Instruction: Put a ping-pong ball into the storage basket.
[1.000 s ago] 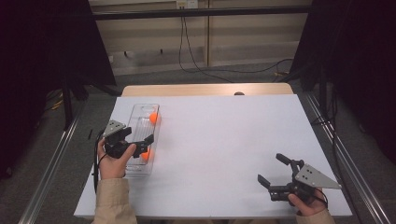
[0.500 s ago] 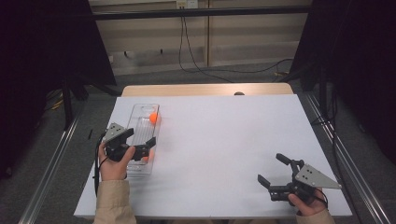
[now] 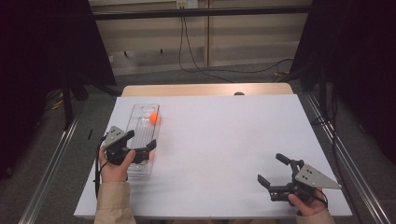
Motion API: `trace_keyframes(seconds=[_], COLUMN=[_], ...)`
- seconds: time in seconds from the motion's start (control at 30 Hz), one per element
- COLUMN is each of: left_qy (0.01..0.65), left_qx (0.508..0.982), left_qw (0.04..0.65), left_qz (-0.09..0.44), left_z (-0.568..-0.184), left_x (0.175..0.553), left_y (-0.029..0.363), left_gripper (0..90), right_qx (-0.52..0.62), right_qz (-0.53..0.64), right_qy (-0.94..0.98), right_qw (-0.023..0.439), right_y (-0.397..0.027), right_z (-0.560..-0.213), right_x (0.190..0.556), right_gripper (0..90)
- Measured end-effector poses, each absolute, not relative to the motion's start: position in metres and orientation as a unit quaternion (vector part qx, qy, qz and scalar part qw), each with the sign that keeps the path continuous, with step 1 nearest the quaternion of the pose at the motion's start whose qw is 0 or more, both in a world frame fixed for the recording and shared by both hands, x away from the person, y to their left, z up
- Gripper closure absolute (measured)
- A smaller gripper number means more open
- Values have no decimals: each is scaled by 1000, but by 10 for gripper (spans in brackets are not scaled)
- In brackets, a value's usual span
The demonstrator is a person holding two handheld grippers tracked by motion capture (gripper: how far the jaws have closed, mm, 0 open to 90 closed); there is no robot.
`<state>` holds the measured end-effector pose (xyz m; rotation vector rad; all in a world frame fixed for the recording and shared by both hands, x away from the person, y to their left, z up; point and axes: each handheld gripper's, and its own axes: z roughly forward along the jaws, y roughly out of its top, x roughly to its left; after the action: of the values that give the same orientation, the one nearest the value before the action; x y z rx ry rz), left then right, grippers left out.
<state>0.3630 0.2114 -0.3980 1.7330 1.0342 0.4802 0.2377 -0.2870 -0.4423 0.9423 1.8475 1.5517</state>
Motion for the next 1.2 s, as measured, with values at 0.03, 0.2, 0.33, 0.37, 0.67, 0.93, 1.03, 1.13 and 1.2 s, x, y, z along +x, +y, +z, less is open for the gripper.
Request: trace_keyframes(seconds=[0.03, 0.2, 0.33, 0.37, 0.67, 0.93, 1.03, 1.13, 1.2], left_qy=[429, 429, 428, 427, 424, 421, 420, 421, 421], left_qx=[718, 713, 712, 713, 716, 718, 718, 716, 715], left_qw=[510, 520, 522, 521, 520, 520, 521, 523, 525], left_qz=[200, 194, 196, 196, 195, 192, 193, 191, 190], left_z=[-398, -399, -400, -400, -402, -405, -405, -406, -406], left_x=[363, 360, 359, 359, 356, 355, 354, 353, 352], left_y=[212, 214, 214, 214, 215, 215, 216, 216, 217], left_gripper=[36, 36, 37, 36, 37, 36, 36, 36, 37], right_qx=[351, 350, 350, 352, 348, 347, 348, 348, 347], right_qz=[577, 577, 577, 578, 576, 576, 576, 577, 577], right_qy=[686, 686, 686, 685, 687, 687, 686, 686, 686], right_qw=[272, 272, 273, 272, 273, 275, 275, 275, 275], right_y=[-287, -287, -287, -287, -287, -287, -287, -287, -287], right_z=[-442, -442, -442, -442, -442, -442, -442, -442, -442], right_x=[238, 238, 238, 237, 237, 237, 237, 237, 237], right_gripper=[21, 21, 21, 21, 21, 21, 21, 21, 21])
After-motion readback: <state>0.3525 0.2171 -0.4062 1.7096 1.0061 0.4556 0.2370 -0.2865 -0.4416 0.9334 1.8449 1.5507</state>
